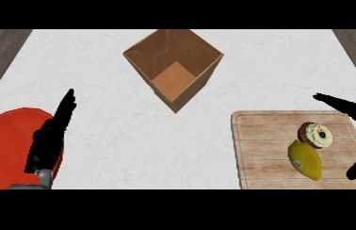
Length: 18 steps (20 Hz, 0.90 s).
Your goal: Pick the cupcake from the cutting board and place it in the cardboard box
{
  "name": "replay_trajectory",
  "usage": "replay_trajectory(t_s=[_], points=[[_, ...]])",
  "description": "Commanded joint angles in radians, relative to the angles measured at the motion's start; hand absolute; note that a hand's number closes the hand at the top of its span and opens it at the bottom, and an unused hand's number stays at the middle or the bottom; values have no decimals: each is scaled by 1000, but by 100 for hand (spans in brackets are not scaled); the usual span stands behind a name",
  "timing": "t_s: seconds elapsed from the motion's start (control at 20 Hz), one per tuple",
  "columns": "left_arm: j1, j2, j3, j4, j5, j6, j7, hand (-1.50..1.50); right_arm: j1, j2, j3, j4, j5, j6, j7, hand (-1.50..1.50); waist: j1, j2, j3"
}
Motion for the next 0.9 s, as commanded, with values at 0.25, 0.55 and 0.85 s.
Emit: replay_trajectory(t_s=[0.25, 0.55, 0.85], points=[[75, -23, 45, -111, -20, -57, 41, 0, 15, 94, -55, 71, 150, 19, -96, -150, 5, 0, 0], [-25, -90, 78, 98, -70, -59, -73, 0, 41, 158, -92, -12, 202, 58, -37, -150, -2, 1, -1], [-76, -87, 123, 97, -80, -102, -17, 0, -36, 192, -137, 112, 265, 87, -111, -150, 2, 2, 0]])
